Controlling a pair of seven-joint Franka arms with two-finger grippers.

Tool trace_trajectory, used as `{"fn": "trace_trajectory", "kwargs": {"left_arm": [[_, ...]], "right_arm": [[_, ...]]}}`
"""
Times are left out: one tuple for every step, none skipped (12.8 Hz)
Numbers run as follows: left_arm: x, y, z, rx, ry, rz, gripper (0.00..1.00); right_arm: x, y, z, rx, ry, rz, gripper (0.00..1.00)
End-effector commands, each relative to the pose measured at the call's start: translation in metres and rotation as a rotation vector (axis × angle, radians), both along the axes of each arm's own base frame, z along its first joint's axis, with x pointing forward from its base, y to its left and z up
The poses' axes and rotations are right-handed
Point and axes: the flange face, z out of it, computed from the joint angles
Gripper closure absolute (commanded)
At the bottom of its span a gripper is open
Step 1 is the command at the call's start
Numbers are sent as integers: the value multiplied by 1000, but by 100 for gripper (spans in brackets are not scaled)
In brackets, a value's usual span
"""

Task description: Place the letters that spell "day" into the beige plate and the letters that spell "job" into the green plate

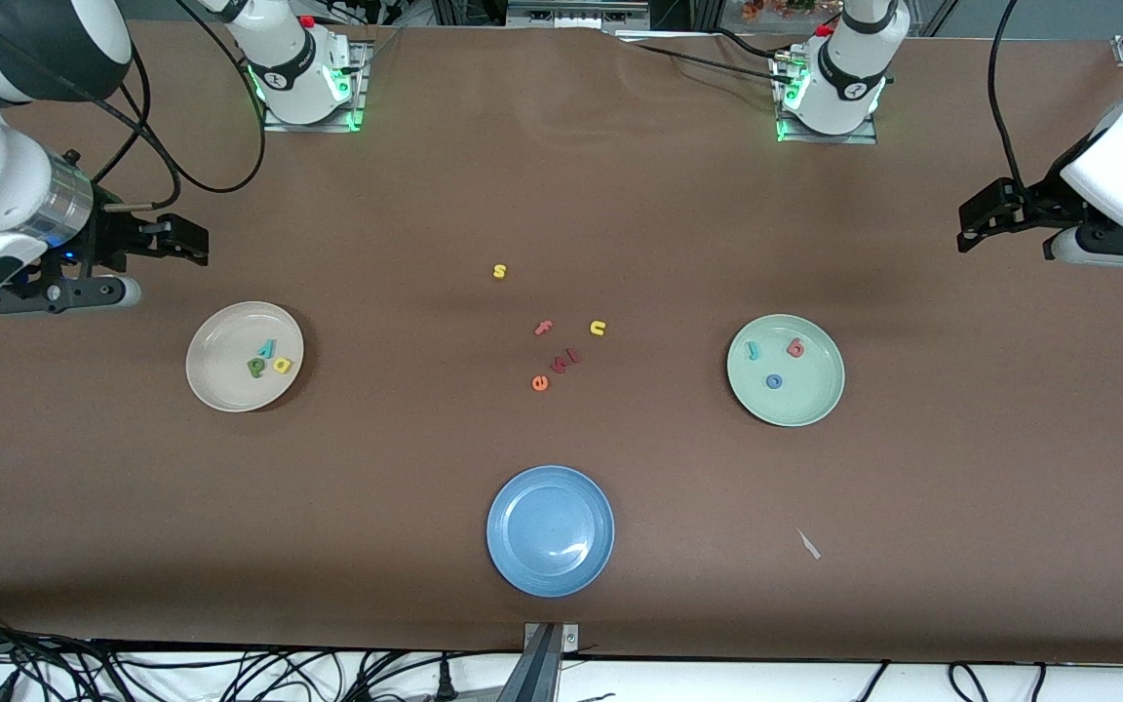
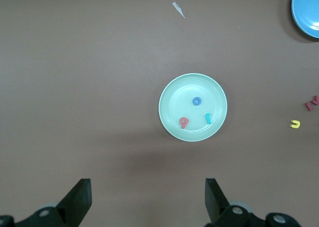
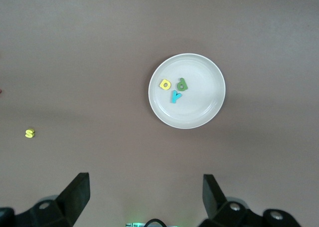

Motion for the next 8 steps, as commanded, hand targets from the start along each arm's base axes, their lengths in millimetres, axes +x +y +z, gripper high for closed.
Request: {"fn": "trace_trajectory", "kwargs": {"left_arm": [[2,-8,6,-4,4,-25,0],[2,-9,6,-3,4,-27,0],[2,-10,6,-3,4,-28,0],[2,-11,5,-3,5,-30,0],[2,-11,5,-3,4,-30,0],[2,-11,5,-3,2,-30,0],[3,-10,4,-3,2,-28,0],[6,-9,0,-3,8,-25,0]], "right_arm": [[-10,-13,11,-8,-25,-24,0],[-10,-26,14,-7,-29,-51,0],[-11,-31,17,-4,-31,-62,0],[-11,-41,18,9,-24,-84,0],[-11,-40,18,16,-22,-83,0],[-11,-39,22,17,-28,-79,0],[-11,-43,23,19,-29,-85,0],[-12,-48,24,16,-22,-94,0]]}}
